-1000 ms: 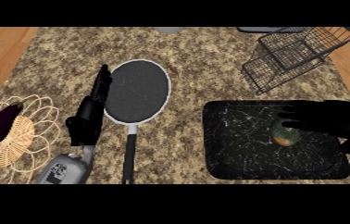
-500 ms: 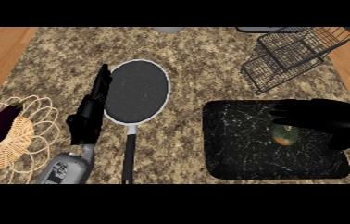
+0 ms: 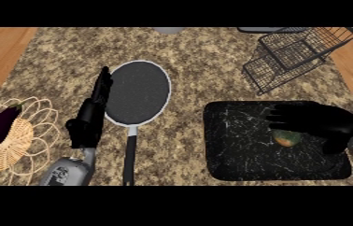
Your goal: Pick the squash from the tray and place it in the tiered basket
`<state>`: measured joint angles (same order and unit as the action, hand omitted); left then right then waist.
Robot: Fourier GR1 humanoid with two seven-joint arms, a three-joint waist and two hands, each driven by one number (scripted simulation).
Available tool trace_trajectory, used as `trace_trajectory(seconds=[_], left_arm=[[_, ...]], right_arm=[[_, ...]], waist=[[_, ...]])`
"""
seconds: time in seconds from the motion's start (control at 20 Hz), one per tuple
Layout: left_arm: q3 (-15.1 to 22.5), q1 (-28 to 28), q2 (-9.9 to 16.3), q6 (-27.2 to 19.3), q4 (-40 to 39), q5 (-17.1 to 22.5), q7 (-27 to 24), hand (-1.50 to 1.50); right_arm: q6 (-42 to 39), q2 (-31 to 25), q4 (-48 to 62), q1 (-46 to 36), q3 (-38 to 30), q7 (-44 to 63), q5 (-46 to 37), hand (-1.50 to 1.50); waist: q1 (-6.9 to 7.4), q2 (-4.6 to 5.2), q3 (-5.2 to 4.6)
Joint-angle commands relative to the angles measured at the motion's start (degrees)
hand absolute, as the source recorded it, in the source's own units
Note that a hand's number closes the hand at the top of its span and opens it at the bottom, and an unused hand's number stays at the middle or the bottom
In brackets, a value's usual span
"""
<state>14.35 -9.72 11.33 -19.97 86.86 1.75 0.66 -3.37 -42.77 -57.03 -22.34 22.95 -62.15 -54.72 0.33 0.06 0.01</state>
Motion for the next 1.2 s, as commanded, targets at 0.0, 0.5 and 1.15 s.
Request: trace_trajectory(seconds=[0.0, 0.5, 1.15], left_arm=[[0.24, 2.71, -1.64, 0.04, -3.3, -1.47, -5.45, 0.0], [-0.46, 0.72, -0.93, 1.0, 1.76, -2.59, 0.78, 0.0], [-2.45, 1.4, -0.27, 0.9, 2.36, -2.58, 2.59, 0.0]], right_arm=[[-0.29, -0.84, -1.5, 3.07, -0.02, -7.17, 0.38, -1.5], [12.24, 5.89, 4.52, 0.72, -3.47, -9.43, 2.1, 1.5], [0.04, 12.2, -8.7, 7.45, -5.11, 51.62, -13.22, 1.5]], waist=[[-0.44, -0.06, -0.03], [0.2, 0.07, 0.09], [-1.83, -0.64, -0.14]])
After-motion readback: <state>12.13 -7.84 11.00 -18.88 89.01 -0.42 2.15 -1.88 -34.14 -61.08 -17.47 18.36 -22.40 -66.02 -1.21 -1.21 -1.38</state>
